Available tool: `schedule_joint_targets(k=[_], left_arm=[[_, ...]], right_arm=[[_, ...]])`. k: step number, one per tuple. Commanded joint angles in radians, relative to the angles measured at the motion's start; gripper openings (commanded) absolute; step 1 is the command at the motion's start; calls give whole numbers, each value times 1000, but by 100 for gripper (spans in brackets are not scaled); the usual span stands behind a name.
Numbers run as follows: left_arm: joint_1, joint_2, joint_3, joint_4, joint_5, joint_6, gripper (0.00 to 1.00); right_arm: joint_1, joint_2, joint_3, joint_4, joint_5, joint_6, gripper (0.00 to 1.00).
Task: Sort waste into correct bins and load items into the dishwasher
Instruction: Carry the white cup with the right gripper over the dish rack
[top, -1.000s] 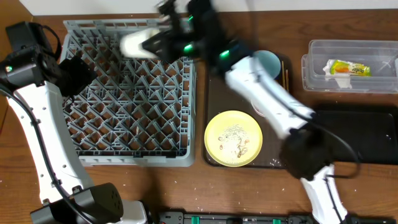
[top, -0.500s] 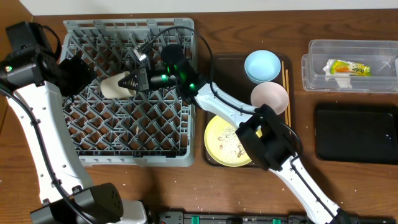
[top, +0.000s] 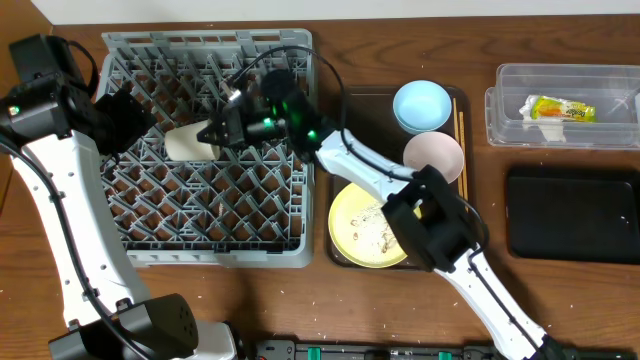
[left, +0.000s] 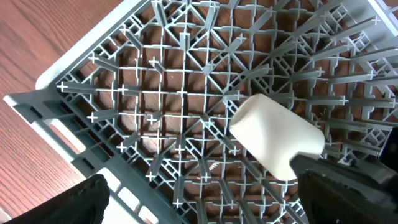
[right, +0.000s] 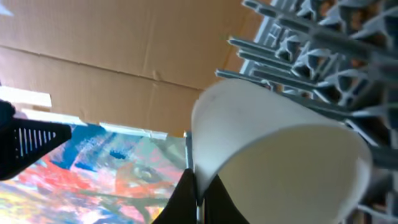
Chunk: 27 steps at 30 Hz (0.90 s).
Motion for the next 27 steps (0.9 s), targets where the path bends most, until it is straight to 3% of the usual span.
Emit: schedule_joint_targets(k=[1,6,9,12,15,22,27], left_arm=[[3,3,8,-1,-8,-9,98],[3,3,8,-1,-8,-9,98],[3,3,8,-1,-8,-9,99],[3,3,8,-1,-8,-9,98],[3,3,8,-1,-8,-9,98],[3,3,8,-1,-8,-9,98],[3,3,8,-1,-8,-9,98]], right_arm=[[-34,3,-16,-150,40,-78,1],[-50,-97,-16,-474,193,-291,7],[-65,-182,-16,-619,267,-386,30],[-89,-273,-16,-743,333,-428,38],[-105,-363,-16,-832,410,-488,38],[-101,-519,-16,-887,483,-578,53],[-111,-567,-16,-1034,674,-618,62]])
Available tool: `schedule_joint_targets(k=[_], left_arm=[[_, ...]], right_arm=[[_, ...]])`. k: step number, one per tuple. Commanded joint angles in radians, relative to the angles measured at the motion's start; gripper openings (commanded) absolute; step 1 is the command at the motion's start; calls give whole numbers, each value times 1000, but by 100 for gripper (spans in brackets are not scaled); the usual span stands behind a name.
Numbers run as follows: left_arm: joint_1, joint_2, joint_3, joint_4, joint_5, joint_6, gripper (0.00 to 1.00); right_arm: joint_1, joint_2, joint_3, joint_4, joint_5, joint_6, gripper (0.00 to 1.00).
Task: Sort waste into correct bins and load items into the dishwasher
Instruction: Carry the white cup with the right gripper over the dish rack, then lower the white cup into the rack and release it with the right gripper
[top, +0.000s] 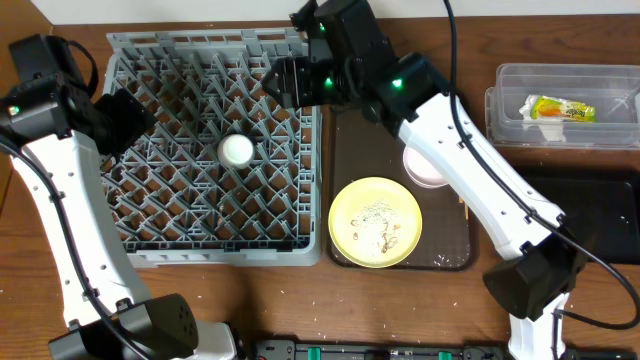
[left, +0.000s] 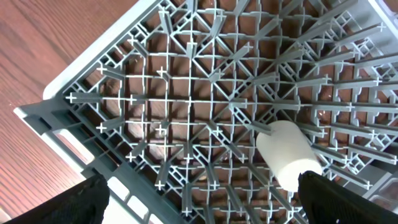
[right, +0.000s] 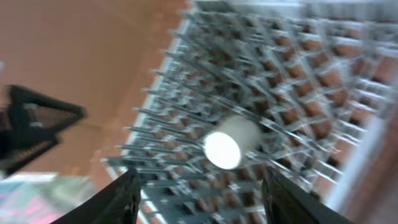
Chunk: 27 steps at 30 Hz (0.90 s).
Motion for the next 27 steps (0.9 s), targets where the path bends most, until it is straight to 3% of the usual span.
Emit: schedule_joint_targets(k=[1,5,15,21,27], left_arm=[[3,3,8,-2,-8,-9,98],[3,3,8,-2,-8,-9,98],[3,3,8,-2,-8,-9,98],[3,3,8,-2,-8,-9,98],[3,3,8,-2,-8,-9,98]], right_arm=[[-9,6,-4,-59,136,-52,62],[2,28,-4,-55,111,-52,53],[123,207,-4,100,224,39,1],[150,375,-4,291,37,76,1],[163,407,-4,328,21,75,1]])
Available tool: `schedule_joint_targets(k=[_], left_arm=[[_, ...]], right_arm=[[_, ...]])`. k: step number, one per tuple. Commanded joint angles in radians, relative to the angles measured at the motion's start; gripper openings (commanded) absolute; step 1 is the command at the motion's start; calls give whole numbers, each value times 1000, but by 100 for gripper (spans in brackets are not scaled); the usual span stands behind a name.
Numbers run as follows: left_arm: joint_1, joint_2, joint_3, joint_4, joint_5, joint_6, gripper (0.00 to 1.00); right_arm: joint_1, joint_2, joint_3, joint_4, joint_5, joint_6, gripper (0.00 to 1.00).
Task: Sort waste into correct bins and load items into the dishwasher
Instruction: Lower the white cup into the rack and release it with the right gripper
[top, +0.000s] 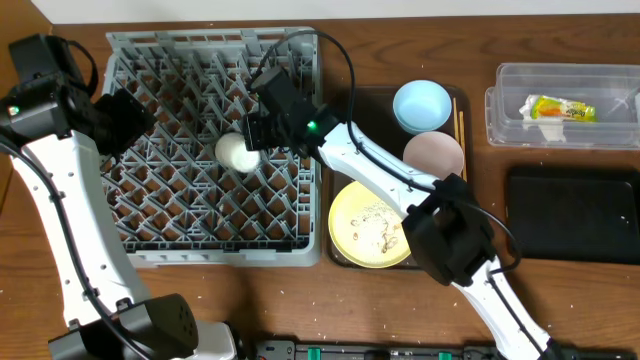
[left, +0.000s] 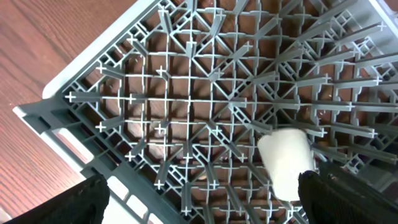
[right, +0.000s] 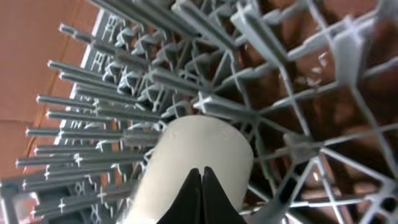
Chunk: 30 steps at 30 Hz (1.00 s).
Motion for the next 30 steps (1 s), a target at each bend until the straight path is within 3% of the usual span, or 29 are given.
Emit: schedule_joint_targets(k=[1,9,15,20,30], left_arm=[[3,3,8,-1,-8,-9,98],[3,3,8,-1,-8,-9,98],[3,3,8,-1,-8,-9,98],[3,3,8,-1,-8,-9,98],[3,3,8,-1,-8,-9,98]], right_arm=[[26,8,1,6,-47,9,1],[29,-34,41,44,-73,-32,1],[2,-194,59,-194,87,-30,1],[26,-164,53,-280,92,36,1],[72,-72,53,-278,95,97,1]])
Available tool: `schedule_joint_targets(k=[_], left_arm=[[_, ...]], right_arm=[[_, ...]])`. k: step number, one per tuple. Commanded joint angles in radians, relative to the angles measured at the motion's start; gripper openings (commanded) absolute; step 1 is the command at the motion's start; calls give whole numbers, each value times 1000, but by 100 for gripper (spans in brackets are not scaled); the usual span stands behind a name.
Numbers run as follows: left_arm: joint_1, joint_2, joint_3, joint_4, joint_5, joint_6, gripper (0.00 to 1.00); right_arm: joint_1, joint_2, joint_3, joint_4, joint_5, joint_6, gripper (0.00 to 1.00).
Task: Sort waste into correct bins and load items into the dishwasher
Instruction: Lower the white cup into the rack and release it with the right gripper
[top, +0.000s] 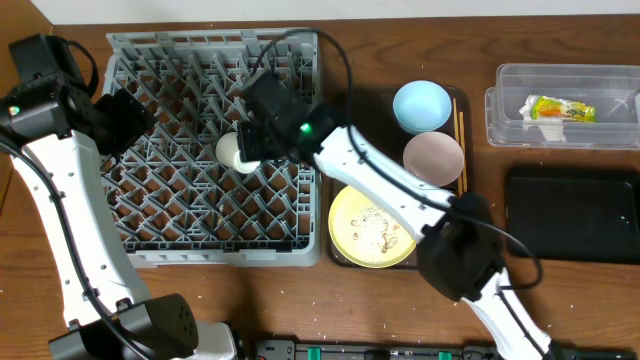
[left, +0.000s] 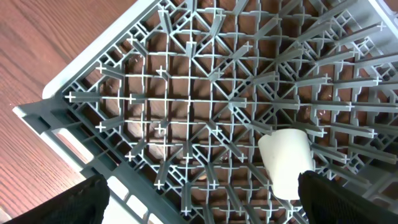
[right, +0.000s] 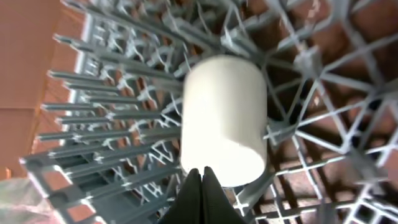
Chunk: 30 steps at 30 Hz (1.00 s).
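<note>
A white cup (top: 232, 152) stands among the tines of the grey dish rack (top: 130, 255), its flat end up and leaning a little. My right gripper (top: 248, 138) is shut, its tips right by the cup's near edge and nothing between them. In the right wrist view the cup (right: 224, 121) lies just beyond the closed fingertips (right: 200, 186). My left gripper (top: 115, 120) hangs open over the rack's left side, away from the cup (left: 285, 162), its fingers (left: 81, 199) spread wide.
A brown tray (top: 345, 110) to the right of the rack holds a crumb-covered yellow plate (top: 372, 225), a blue bowl (top: 421, 103), a pink bowl (top: 433, 155) and chopsticks (top: 460, 125). Far right are a clear container (top: 565, 75) holding a wrapper and a black bin (top: 572, 213).
The right gripper, still shut, has pulled back slightly, so more of the cup shows past its tips. The cup has barely shifted in the rack. The left arm has not moved.
At first my right gripper held the cup by its rim, lying over the rack. Then the cup stood in the rack and the gripper was open, up at the rack's far right corner. Later it was shut, tips against the cup, where it remains.
</note>
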Motion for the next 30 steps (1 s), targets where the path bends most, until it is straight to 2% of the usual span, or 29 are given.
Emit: schedule_joint_targets(k=[1,13,27,30], left_arm=[[3,3,8,-1,-8,-9,98],[3,3,8,-1,-8,-9,98],[3,3,8,-1,-8,-9,98],[3,3,8,-1,-8,-9,98]], right_arm=[[20,26,0,0,21,26,1],[34,32,-13,-3,53,41,1],[63,90,-18,77,41,59,1],[64,90,-17,127,29,15,1]])
